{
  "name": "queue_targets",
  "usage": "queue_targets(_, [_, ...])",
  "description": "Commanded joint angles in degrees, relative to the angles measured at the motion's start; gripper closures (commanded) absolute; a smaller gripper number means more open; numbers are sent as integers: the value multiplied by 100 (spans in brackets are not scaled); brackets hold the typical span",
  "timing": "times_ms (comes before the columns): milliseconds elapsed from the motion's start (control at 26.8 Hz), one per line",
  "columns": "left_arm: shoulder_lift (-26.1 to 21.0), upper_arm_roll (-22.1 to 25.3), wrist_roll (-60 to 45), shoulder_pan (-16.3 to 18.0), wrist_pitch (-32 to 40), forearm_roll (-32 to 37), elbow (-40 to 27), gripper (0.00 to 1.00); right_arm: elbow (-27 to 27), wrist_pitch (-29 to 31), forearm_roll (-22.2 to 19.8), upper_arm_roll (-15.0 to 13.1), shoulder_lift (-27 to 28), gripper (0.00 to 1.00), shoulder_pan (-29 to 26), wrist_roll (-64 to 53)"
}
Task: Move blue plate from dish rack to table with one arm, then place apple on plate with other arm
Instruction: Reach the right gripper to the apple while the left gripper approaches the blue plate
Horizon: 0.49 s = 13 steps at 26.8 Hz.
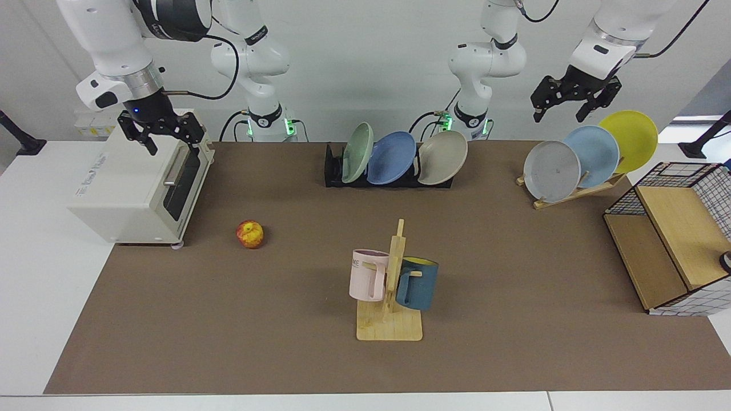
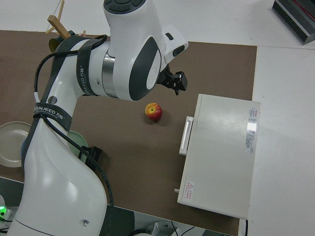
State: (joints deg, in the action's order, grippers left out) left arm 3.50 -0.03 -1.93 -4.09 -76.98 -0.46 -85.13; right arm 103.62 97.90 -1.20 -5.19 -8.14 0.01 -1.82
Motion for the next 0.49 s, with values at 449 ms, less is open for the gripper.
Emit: queue_targets(449, [-16,12,17,-5,148,46,163,0,114,54,-20,45,-100,0,-80,-143])
